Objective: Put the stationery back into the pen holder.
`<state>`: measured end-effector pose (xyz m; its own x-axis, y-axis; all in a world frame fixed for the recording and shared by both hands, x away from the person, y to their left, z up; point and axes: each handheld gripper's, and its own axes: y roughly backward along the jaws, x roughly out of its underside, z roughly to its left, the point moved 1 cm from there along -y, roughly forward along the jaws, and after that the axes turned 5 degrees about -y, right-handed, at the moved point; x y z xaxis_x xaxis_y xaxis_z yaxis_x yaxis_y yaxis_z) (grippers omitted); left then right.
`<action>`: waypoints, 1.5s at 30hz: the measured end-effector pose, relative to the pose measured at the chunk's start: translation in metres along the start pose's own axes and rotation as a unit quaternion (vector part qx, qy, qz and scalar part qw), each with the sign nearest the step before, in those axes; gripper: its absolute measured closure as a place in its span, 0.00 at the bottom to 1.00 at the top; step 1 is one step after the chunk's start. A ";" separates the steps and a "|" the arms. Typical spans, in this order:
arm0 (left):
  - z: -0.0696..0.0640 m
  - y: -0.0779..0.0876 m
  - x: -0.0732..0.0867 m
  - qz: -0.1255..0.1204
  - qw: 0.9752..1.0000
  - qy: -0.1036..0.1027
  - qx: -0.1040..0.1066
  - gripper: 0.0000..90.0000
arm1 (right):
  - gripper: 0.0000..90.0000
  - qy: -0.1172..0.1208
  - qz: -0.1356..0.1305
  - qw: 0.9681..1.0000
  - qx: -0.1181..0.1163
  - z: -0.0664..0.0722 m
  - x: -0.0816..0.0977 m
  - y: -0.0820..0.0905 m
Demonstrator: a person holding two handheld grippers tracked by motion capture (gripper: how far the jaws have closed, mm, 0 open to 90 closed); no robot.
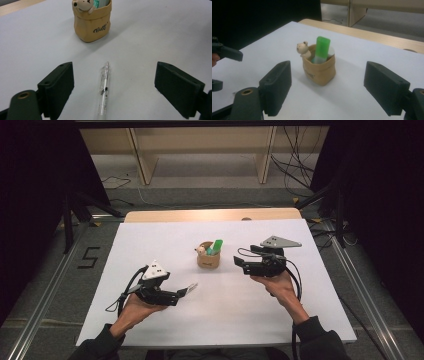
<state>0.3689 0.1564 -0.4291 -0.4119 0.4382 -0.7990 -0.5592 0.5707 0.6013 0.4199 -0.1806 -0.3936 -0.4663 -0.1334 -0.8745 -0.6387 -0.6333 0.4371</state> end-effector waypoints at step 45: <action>0.011 -0.020 0.005 0.245 0.969 -0.035 0.008 0.28 | 0.22 -0.003 0.037 0.999 -0.011 0.004 0.050 0.032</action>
<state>0.3860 0.1547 -0.4447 -0.5744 0.7053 -0.4155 -0.2982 0.2924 0.9086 0.3743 -0.2045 -0.4225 -0.5143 -0.1761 -0.8394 -0.5888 -0.6391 0.4948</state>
